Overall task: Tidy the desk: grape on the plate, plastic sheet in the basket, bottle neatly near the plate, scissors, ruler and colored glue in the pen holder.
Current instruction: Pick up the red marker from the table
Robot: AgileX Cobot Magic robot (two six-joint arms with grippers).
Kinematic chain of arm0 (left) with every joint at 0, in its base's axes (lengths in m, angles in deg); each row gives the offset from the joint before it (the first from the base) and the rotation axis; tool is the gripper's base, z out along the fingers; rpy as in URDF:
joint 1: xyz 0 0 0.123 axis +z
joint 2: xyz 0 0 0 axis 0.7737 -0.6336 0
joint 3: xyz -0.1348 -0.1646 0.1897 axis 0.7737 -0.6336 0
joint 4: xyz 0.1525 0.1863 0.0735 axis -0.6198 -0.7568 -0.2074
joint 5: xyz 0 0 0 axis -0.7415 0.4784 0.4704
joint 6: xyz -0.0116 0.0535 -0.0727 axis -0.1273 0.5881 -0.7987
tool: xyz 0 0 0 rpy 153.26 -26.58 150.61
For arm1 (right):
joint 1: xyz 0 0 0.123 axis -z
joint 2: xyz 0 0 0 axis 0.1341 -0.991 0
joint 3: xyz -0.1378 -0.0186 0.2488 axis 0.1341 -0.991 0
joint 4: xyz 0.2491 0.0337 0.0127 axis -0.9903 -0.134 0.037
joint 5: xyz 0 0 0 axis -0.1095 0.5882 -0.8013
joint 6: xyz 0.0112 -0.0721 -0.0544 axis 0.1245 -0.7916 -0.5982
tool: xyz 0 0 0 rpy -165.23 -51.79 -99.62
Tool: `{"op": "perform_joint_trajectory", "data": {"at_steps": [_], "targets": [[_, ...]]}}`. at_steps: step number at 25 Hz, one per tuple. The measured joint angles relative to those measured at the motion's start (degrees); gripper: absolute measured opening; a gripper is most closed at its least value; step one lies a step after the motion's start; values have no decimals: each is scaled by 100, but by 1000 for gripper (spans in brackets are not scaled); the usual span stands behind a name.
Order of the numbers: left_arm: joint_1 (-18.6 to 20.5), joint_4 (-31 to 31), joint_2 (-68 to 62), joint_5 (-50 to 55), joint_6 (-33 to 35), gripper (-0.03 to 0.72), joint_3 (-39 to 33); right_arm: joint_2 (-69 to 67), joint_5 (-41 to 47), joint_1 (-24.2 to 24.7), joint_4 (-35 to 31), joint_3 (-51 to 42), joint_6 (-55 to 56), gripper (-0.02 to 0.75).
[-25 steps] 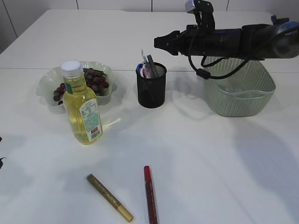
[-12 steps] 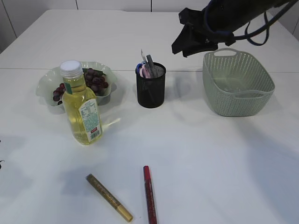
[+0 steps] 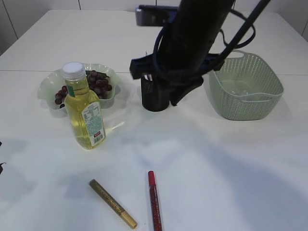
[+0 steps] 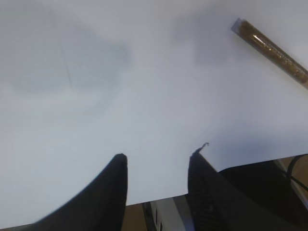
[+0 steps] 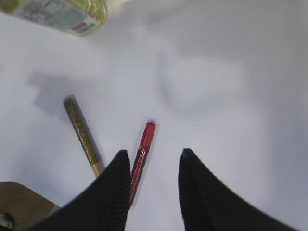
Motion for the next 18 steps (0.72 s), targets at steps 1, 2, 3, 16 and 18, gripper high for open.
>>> {"op": "perform_joint_trajectory", "data": {"at_steps": [1, 2, 3, 16, 18], "targets": [[0, 0, 0, -29, 0, 308, 0, 0, 0, -147, 109, -100, 138, 282], [0, 0, 0, -40, 0, 308, 0, 0, 10, -301, 172, -195, 310, 282], [0, 0, 0, -43, 0, 308, 0, 2, 10, -434, 192, -321, 412, 282], [0, -8, 0, -134, 0, 308, 0, -44, -598, -1023, 193, -1642, 2042, 283], [0, -8, 0, -190, 0, 308, 0, -141, -731, -1110, 193, -1646, 2164, 284]]}}
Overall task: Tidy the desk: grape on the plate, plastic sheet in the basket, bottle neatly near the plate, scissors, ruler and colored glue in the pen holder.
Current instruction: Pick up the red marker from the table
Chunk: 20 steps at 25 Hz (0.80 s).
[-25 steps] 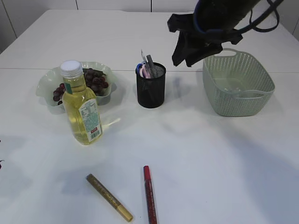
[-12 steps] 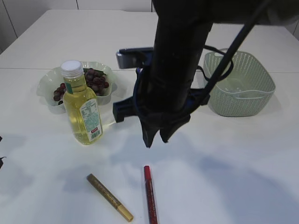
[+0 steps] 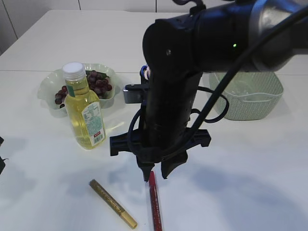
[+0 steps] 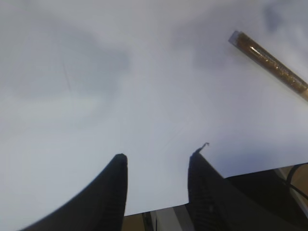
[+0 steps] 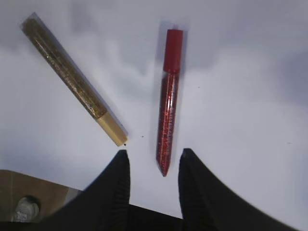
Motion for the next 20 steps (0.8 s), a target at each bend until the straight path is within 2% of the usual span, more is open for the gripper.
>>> {"op": "perform_joint_trajectory", "data": {"at_steps": [20], "targets": [[0, 0, 0, -189, 0, 308, 0, -1018, -756, -57, -63, 0, 510, 286]]}}
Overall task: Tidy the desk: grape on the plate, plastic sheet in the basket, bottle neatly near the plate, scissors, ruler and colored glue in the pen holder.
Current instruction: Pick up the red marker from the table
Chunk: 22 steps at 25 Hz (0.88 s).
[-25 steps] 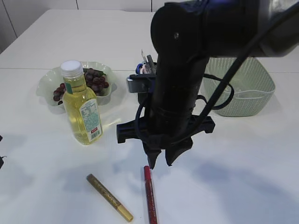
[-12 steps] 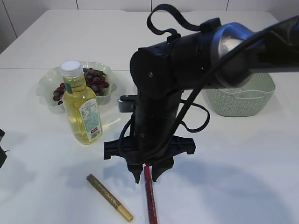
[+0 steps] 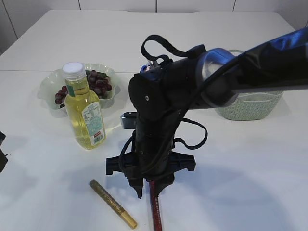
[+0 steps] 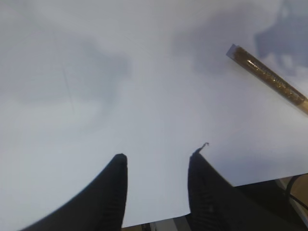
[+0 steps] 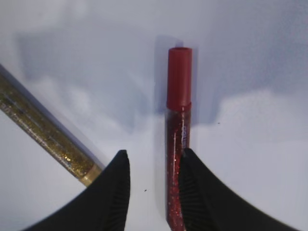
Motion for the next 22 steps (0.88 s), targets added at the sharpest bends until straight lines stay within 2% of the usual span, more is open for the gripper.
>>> {"op": "perform_joint_trajectory", "data": {"at_steps": [22], "targets": [[0, 0, 0, 10, 0, 308, 0, -316, -142, 0, 427, 0, 77, 286]]}}
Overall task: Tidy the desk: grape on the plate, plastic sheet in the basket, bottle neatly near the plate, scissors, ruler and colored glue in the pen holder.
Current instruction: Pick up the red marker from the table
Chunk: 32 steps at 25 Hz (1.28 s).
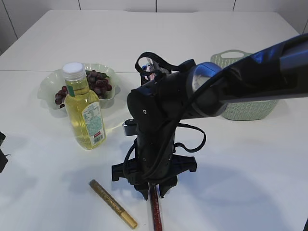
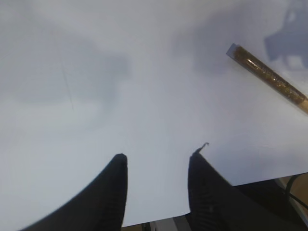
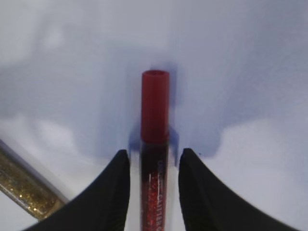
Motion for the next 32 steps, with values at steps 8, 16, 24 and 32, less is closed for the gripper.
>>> {"op": "perform_joint_trajectory", "data": {"at_steps": [8, 16, 24, 32], "targets": [[0, 0, 0, 0, 0, 308, 0, 0, -128, 0, 79, 0, 0, 265], [0, 0, 0, 0, 0, 308, 0, -47, -199, 0, 172, 0, 0, 247], [0, 0, 0, 0, 0, 308, 0, -105, -204, 0, 186, 0, 0, 167], [0, 0, 0, 0, 0, 308, 0, -105, -204, 0, 195, 0, -23, 106]]}}
